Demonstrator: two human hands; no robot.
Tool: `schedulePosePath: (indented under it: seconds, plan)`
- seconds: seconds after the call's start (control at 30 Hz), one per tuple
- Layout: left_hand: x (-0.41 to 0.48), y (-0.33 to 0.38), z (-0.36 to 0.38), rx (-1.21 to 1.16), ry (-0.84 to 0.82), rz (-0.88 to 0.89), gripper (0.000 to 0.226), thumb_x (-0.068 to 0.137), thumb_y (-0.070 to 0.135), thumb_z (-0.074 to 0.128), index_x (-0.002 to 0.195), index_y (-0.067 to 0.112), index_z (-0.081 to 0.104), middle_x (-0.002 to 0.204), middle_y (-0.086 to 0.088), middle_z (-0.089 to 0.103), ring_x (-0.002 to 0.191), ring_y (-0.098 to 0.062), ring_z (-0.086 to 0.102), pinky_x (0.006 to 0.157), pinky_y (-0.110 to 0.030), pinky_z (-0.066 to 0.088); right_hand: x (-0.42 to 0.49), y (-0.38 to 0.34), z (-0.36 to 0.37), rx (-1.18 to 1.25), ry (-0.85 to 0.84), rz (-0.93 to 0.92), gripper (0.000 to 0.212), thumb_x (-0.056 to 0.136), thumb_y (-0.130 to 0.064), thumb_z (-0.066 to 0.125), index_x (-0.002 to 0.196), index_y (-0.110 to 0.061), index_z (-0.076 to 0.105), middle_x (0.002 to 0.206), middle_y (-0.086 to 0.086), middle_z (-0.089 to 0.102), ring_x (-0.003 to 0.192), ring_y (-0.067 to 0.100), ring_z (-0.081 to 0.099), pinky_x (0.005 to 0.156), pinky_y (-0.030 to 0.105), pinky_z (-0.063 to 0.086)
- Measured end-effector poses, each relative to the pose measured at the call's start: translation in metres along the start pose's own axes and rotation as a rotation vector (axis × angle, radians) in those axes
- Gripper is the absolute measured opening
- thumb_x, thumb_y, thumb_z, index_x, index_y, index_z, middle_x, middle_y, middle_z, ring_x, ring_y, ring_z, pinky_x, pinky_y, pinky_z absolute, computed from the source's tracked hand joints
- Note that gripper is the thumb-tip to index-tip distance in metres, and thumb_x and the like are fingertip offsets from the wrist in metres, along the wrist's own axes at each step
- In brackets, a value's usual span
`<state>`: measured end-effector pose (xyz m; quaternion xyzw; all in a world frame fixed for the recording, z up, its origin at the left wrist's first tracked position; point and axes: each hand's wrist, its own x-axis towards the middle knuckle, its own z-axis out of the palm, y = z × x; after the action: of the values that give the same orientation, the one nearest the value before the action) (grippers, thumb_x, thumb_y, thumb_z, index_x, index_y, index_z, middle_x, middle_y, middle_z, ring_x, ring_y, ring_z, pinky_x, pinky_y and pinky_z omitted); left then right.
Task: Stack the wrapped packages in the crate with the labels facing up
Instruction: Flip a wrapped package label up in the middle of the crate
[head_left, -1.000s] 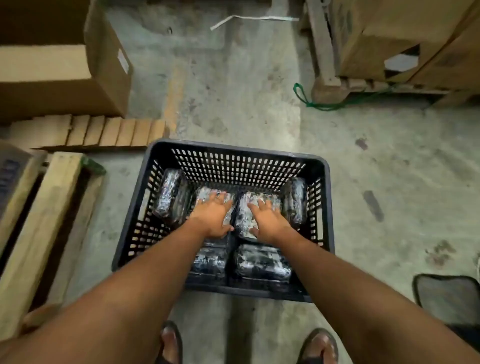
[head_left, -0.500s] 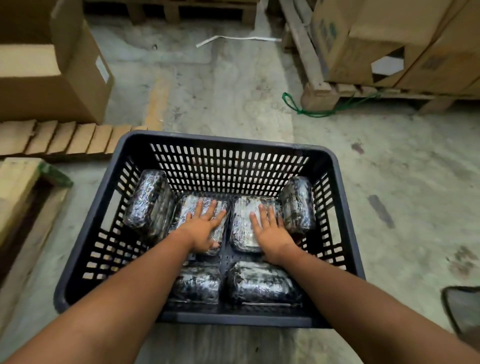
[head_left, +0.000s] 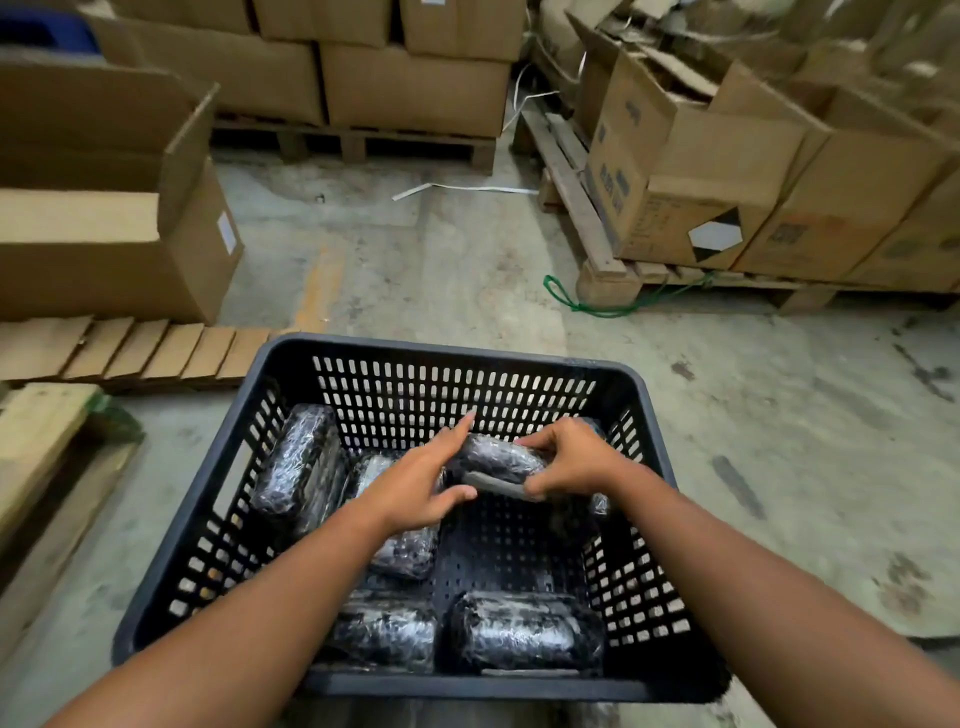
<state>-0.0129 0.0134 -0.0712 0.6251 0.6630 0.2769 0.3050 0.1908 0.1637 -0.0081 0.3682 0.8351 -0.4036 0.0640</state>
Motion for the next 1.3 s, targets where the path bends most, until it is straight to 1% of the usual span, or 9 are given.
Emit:
schedulePosePath:
  seconds: [0.13, 0.27, 0.43, 0.6, 0.73, 0.9, 1.03, 1.13, 1.3]
  plan:
    - [0.011, 0.030, -0.019, -0.013, 0.121, 0.197, 0.086, 0.097, 0.027, 0.064, 0.155, 0.057, 0.007, 0.165, 0.008, 0.025, 0.150, -0.017, 0.029, 0.121, -0.037, 0.026, -0.017, -0.015, -0.040, 0.304, -0.070, -0.047, 0.061, 0.073, 0.006, 0.081, 0.130, -0.016, 0.071, 0.093, 0.010, 0.079, 0.075, 0.016, 0.063, 0.074, 0.035, 0.053]
    - [0.019, 0.047, -0.044, -0.063, 0.183, 0.287, 0.065, 0.098, 0.014, 0.063, 0.143, 0.056, 0.045, 0.141, 0.000, 0.045, 0.128, -0.017, 0.048, 0.113, -0.030, 0.038, -0.034, -0.032, -0.069, 0.472, -0.017, -0.093, 0.056, 0.076, 0.003, 0.084, 0.125, -0.024, 0.075, 0.096, 0.011, 0.076, 0.064, 0.006, 0.063, 0.056, 0.020, 0.047]
    - [0.019, 0.054, -0.067, -0.301, 0.260, 0.116, 0.052, 0.100, 0.015, 0.061, 0.127, 0.059, 0.058, 0.124, -0.001, 0.059, 0.118, -0.015, 0.057, 0.101, -0.027, 0.046, -0.046, -0.047, -0.077, 0.617, 0.165, -0.104, 0.036, 0.062, -0.022, 0.091, 0.097, -0.023, 0.084, 0.115, -0.006, 0.078, 0.113, 0.020, 0.071, 0.084, 0.047, 0.059]
    - [0.017, 0.044, -0.073, -0.558, 0.225, -0.036, 0.046, 0.101, 0.017, 0.061, 0.117, 0.059, 0.066, 0.134, 0.021, 0.062, 0.120, -0.004, 0.058, 0.106, -0.038, 0.049, -0.048, -0.043, -0.047, 0.477, 0.100, -0.093, 0.056, 0.068, -0.016, 0.095, 0.117, -0.036, 0.077, 0.112, 0.006, 0.078, 0.082, 0.016, 0.069, 0.075, 0.051, 0.062]
    - [0.020, 0.033, -0.060, -0.571, 0.199, -0.122, 0.040, 0.099, 0.020, 0.064, 0.126, 0.049, 0.066, 0.140, 0.019, 0.055, 0.127, -0.022, 0.058, 0.100, -0.054, 0.052, -0.034, -0.024, -0.025, 0.443, 0.141, -0.119, 0.066, 0.071, -0.005, 0.092, 0.129, -0.027, 0.071, 0.105, -0.007, 0.076, 0.057, -0.005, 0.063, 0.055, 0.018, 0.052]
    - [0.029, 0.020, -0.023, -0.533, 0.083, -0.205, 0.083, 0.076, 0.001, 0.084, 0.147, 0.029, 0.051, 0.151, 0.003, 0.044, 0.104, -0.020, 0.070, 0.079, -0.032, 0.063, -0.019, 0.002, -0.009, 0.446, 0.123, -0.013, 0.067, 0.072, 0.000, 0.090, 0.131, -0.025, 0.070, 0.123, 0.003, 0.068, 0.082, 0.003, 0.067, 0.056, 0.019, 0.055]
    - [0.039, 0.003, 0.004, -0.434, 0.013, -0.238, 0.098, 0.070, 0.001, 0.088, 0.153, 0.022, 0.041, 0.156, -0.004, 0.040, 0.112, -0.016, 0.061, 0.081, -0.028, 0.062, -0.011, 0.013, 0.015, 0.345, 0.098, 0.087, 0.079, 0.076, 0.004, 0.085, 0.142, -0.032, 0.059, 0.120, -0.009, 0.059, 0.100, 0.009, 0.062, 0.083, 0.023, 0.060]
    - [0.047, -0.004, 0.021, -0.330, 0.011, -0.267, 0.097, 0.071, 0.005, 0.088, 0.153, 0.028, 0.041, 0.159, -0.011, 0.033, 0.124, -0.019, 0.048, 0.079, -0.016, 0.059, -0.004, 0.018, 0.038, 0.300, 0.116, 0.164, 0.088, 0.081, 0.010, 0.077, 0.149, -0.037, 0.047, 0.134, -0.002, 0.054, 0.097, 0.011, 0.062, 0.078, 0.021, 0.059]
    - [0.051, -0.018, 0.050, 0.028, -0.030, -0.352, 0.098, 0.080, 0.018, 0.084, 0.157, 0.036, 0.026, 0.169, -0.013, 0.000, 0.153, -0.037, 0.015, 0.121, -0.050, 0.024, 0.016, 0.027, 0.069, 0.119, 0.152, 0.221, 0.088, 0.088, 0.013, 0.066, 0.157, -0.033, 0.037, 0.128, 0.000, 0.054, 0.087, 0.010, 0.062, 0.063, 0.012, 0.052]
